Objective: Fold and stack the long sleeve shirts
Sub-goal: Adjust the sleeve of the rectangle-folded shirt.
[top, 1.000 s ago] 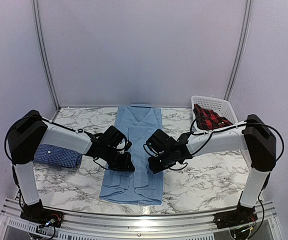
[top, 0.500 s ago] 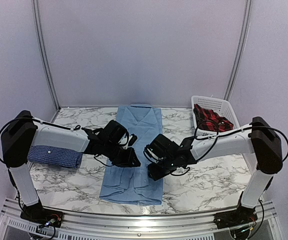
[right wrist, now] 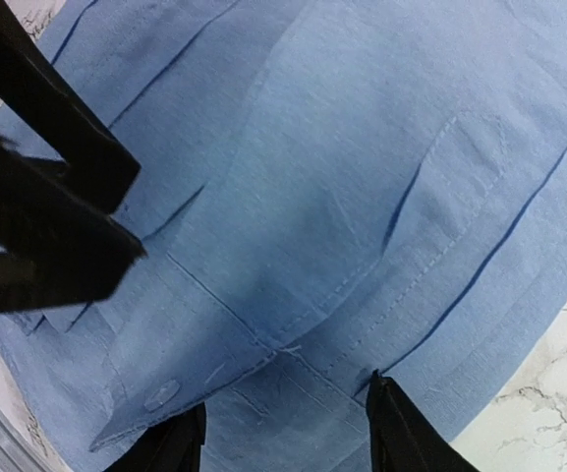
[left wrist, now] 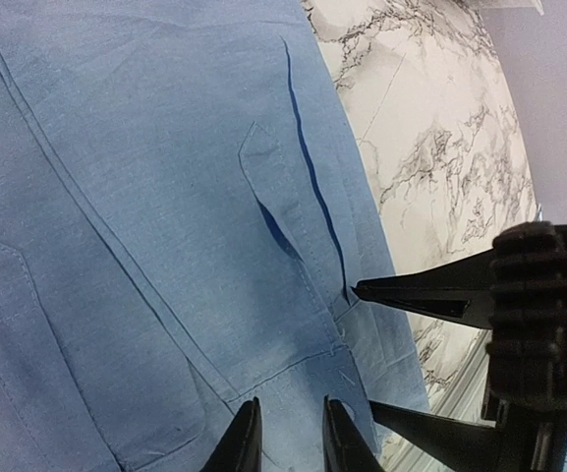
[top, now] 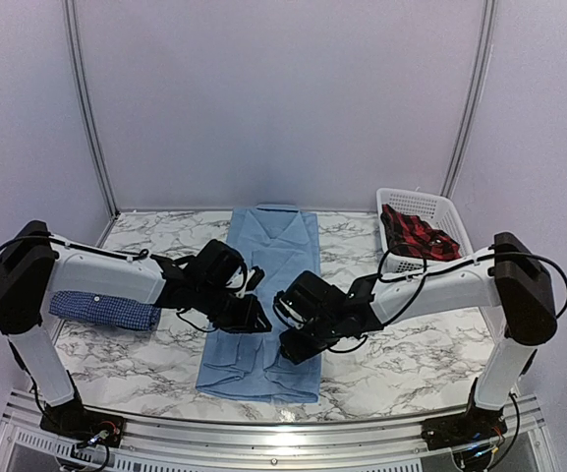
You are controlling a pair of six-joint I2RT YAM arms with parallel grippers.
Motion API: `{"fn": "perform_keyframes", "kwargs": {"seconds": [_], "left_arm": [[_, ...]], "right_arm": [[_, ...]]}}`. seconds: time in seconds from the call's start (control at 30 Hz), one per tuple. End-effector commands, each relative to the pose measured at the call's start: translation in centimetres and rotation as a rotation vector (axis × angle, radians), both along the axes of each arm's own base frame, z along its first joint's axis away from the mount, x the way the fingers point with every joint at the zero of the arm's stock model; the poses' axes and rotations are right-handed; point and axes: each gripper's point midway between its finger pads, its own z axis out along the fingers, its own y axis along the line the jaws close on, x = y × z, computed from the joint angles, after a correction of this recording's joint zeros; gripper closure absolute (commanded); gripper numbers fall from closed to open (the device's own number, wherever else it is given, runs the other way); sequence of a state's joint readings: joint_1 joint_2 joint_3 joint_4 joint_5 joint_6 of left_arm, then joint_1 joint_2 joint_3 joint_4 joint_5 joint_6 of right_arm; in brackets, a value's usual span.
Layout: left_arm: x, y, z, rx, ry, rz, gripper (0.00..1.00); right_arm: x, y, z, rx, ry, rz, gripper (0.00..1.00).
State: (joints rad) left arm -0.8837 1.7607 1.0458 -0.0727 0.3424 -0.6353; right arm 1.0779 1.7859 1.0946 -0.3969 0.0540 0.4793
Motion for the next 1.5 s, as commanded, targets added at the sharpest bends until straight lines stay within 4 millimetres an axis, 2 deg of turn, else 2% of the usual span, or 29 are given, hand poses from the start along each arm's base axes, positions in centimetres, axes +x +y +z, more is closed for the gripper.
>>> {"fn": "perform_keyframes", "kwargs": {"seconds": [0.0, 0.1, 0.37, 0.53, 0.63, 0.73, 0.83, 0.97, 1.07, 1.47], "left_arm": [[-0.8, 0.4, 0.6, 0.007, -0.021, -0.021, 0.74], [-1.2, 0.6, 0.6, 0.008, -0.021, -0.031, 0.72], [-2.0, 1.0, 0.6, 0.002, -0.022, -0.046, 0.69], [-2.0, 1.2, 0.2, 0.005, -0.023, -0.046, 0.69], [-1.9, 1.1, -0.1, 0.007, -0.022, -0.045, 0.69], [-1.9, 1.1, -0.4, 0.011, -0.016, -0.045, 0.69], [-1.9, 1.0, -0.6, 0.011, -0.014, -0.047, 0.69], [-2.1, 0.7, -0.4, -0.006, -0.010, -0.060, 0.70], [-2.4, 0.8, 0.0, -0.022, -0.019, -0.076, 0.69], [-3.2, 0.9, -0.7, -0.022, -0.016, -0.099, 0.64]], "right_arm": [[0.8, 2.4, 1.1, 0.057, -0.017, -0.012, 0.46], [1.3, 2.7, 1.2, 0.063, -0.025, -0.037, 0.44], [1.9, 3.0, -0.1, 0.027, -0.018, -0.073, 0.41], [2.5, 2.6, -0.1, -0.012, -0.042, -0.107, 0.39], [2.5, 2.0, -0.1, -0.037, -0.046, -0.124, 0.45], [2.2, 1.8, 0.0, -0.050, -0.048, -0.131, 0.57], [1.8, 1.8, 0.1, -0.060, -0.044, -0.129, 0.60], [1.3, 2.4, 0.0, -0.053, -0.039, -0.120, 0.48], [1.2, 2.7, -0.2, -0.057, -0.037, -0.120, 0.44], [1.4, 3.1, -0.2, -0.043, -0.038, -0.136, 0.41]]}}
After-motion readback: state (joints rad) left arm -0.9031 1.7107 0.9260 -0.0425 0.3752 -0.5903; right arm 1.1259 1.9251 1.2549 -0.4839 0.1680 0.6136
